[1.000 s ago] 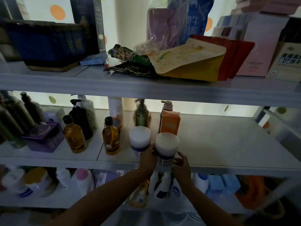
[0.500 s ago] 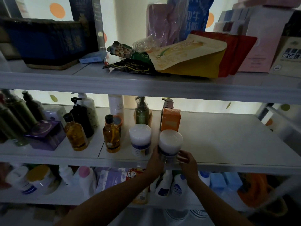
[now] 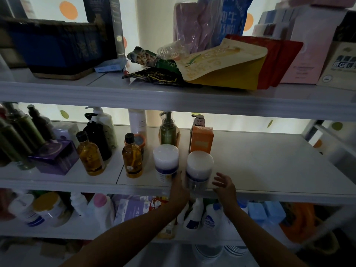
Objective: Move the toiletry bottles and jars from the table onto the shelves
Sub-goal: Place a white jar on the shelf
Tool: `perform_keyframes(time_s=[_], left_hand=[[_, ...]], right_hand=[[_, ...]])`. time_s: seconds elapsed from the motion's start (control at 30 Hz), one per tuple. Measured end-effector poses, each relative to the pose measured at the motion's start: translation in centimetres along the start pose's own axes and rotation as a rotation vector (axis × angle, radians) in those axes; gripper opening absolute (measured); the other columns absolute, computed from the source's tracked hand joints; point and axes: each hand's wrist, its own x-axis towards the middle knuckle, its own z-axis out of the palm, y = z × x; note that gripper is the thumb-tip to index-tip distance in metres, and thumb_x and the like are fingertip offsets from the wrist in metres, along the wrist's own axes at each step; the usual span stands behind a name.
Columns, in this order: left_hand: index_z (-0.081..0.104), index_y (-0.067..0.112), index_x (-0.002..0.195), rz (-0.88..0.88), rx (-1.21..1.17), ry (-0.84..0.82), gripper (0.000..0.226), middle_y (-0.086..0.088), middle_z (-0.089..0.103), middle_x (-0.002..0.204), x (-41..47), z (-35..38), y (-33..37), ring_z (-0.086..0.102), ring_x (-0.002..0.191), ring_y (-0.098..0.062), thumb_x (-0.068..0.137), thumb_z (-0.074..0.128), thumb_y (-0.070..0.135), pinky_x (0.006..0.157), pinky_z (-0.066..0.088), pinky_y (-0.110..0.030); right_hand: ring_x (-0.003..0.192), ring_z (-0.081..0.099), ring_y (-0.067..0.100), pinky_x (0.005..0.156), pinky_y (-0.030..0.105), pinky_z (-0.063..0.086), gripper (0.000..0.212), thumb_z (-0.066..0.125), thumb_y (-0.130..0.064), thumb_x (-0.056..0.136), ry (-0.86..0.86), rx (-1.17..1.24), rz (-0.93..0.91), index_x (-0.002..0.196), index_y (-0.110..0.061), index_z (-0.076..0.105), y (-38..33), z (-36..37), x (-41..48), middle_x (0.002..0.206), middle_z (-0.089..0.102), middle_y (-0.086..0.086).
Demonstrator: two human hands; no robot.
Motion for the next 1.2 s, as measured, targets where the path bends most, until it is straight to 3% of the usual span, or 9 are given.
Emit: perform_keyframes(time_s=[0.13, 0.23, 0.37, 0.5, 0.63, 0.73, 0.83, 0.93, 1.2], left_hand=[[0.053, 0.021, 0.11, -0.021, -0.072, -0.013, 0.026, -0.006, 0.056, 0.119, -1.6, 0.4, 0.5, 0.054, 0.116, -0.026, 0.092, 0.052, 0.002, 0.104, 0.043, -0.044], [0.033, 0.023, 0.138, -0.027, -0.066, -0.166, 0.055, 0.002, 0.043, 0.133, -1.7, 0.2, 1.0, 0.044, 0.129, -0.025, 0.092, 0.048, -0.002, 0.105, 0.04, -0.036], [0.047, 0.017, 0.118, 0.006, -0.044, -0.045, 0.026, -0.01, 0.052, 0.13, -0.7, -0.4, 1.3, 0.048, 0.124, -0.026, 0.095, 0.049, 0.005, 0.106, 0.039, -0.037], [0.036, 0.011, 0.138, -0.038, -0.071, -0.119, 0.06, -0.004, 0.048, 0.131, -2.0, -0.3, 1.5, 0.049, 0.123, -0.023, 0.085, 0.044, -0.017, 0.1, 0.042, -0.034], [0.029, 0.024, 0.138, 0.005, -0.108, -0.165, 0.059, 0.001, 0.039, 0.136, -1.1, -0.8, 1.8, 0.039, 0.129, -0.018, 0.09, 0.049, -0.006, 0.111, 0.035, -0.043], [0.045, 0.031, 0.108, -0.018, -0.2, 0.025, 0.032, 0.006, 0.054, 0.12, -0.8, -0.6, 1.7, 0.052, 0.112, -0.005, 0.095, 0.048, 0.001, 0.11, 0.036, -0.043], [0.04, 0.025, 0.125, -0.014, -0.18, 0.01, 0.049, -0.011, 0.047, 0.137, -1.5, 0.3, 1.7, 0.045, 0.129, -0.024, 0.09, 0.049, -0.008, 0.11, 0.036, -0.041], [0.025, 0.011, 0.142, 0.028, -0.118, -0.086, 0.062, 0.003, 0.034, 0.136, -1.1, -0.2, 2.1, 0.031, 0.131, -0.014, 0.089, 0.052, -0.006, 0.113, 0.028, -0.035], [0.038, 0.02, 0.13, -0.017, -0.112, 0.015, 0.043, -0.005, 0.047, 0.134, -1.2, 0.5, 1.5, 0.04, 0.131, -0.02, 0.093, 0.054, 0.007, 0.113, 0.031, -0.043]], right_hand=[[0.124, 0.047, 0.024, 0.1, 0.043, 0.045, 0.06, 0.053, 0.013, 0.084, -0.154, -0.005, -0.025, 0.138, -0.009, 0.039, -0.6, 1.0, 0.0, 0.133, 0.049, 0.006], [0.11, 0.057, 0.027, 0.094, 0.042, 0.049, 0.049, 0.05, 0.015, 0.085, -0.043, 0.059, 0.029, 0.131, -0.003, 0.046, -0.3, 0.7, -0.1, 0.12, 0.061, 0.016], [0.111, 0.053, 0.024, 0.088, 0.037, 0.049, 0.053, 0.048, 0.015, 0.085, -0.046, 0.048, 0.032, 0.132, -0.008, 0.044, 0.2, 0.0, -0.4, 0.12, 0.055, 0.008], [0.115, 0.051, 0.021, 0.094, 0.041, 0.049, 0.056, 0.052, 0.014, 0.085, -0.107, 0.031, -0.007, 0.136, -0.007, 0.041, -0.2, 1.1, -0.4, 0.123, 0.052, 0.003], [0.091, 0.063, 0.023, 0.073, 0.028, 0.053, 0.039, 0.044, 0.012, 0.09, -0.056, -0.019, 0.015, 0.124, -0.005, 0.049, 0.0, 0.8, 0.1, 0.098, 0.066, 0.011], [0.107, 0.056, 0.022, 0.076, 0.026, 0.051, 0.05, 0.049, 0.015, 0.084, -0.087, -0.076, -0.035, 0.127, -0.01, 0.047, -0.2, 1.1, 0.2, 0.116, 0.057, 0.005], [0.111, 0.051, 0.017, 0.09, 0.034, 0.048, 0.057, 0.054, 0.016, 0.082, -0.109, -0.067, -0.068, 0.132, -0.01, 0.045, -0.1, 1.9, 0.3, 0.123, 0.052, 0.0], [0.103, 0.058, 0.024, 0.086, 0.038, 0.052, 0.047, 0.049, 0.015, 0.085, -0.046, -0.04, -0.016, 0.127, -0.007, 0.049, 0.0, 1.6, 0.6, 0.116, 0.061, 0.013], [0.125, 0.048, 0.024, 0.097, 0.039, 0.047, 0.07, 0.044, 0.025, 0.077, -0.162, -0.126, -0.083, 0.138, -0.008, 0.039, -0.7, 1.8, 0.8, 0.139, 0.047, 0.008]])
